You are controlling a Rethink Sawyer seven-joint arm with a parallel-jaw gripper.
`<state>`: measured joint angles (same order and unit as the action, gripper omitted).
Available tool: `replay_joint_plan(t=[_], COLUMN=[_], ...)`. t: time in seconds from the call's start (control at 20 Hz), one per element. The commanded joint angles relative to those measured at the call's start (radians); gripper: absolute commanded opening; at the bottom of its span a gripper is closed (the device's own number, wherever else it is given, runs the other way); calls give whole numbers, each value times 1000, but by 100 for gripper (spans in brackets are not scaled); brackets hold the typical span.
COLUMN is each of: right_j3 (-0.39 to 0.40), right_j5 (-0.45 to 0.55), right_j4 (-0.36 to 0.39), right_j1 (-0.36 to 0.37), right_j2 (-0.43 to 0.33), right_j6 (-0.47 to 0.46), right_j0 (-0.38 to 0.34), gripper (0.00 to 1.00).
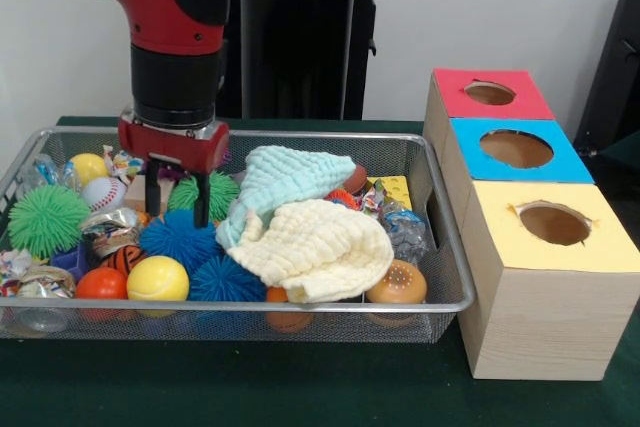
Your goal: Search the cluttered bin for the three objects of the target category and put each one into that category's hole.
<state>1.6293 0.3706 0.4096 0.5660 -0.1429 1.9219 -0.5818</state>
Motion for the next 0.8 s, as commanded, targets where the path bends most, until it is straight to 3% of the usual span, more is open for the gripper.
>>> replay_joint_plan(t=[0.05,0.8], right_j3=[-44,-7], right_j5=[-67,-95], right_j4=[38,51], right_j1=[-35,-22], right_j2=[-69,-147], right_j6=[0,-48], right_j0=[-20,-122], gripper=[100,100])
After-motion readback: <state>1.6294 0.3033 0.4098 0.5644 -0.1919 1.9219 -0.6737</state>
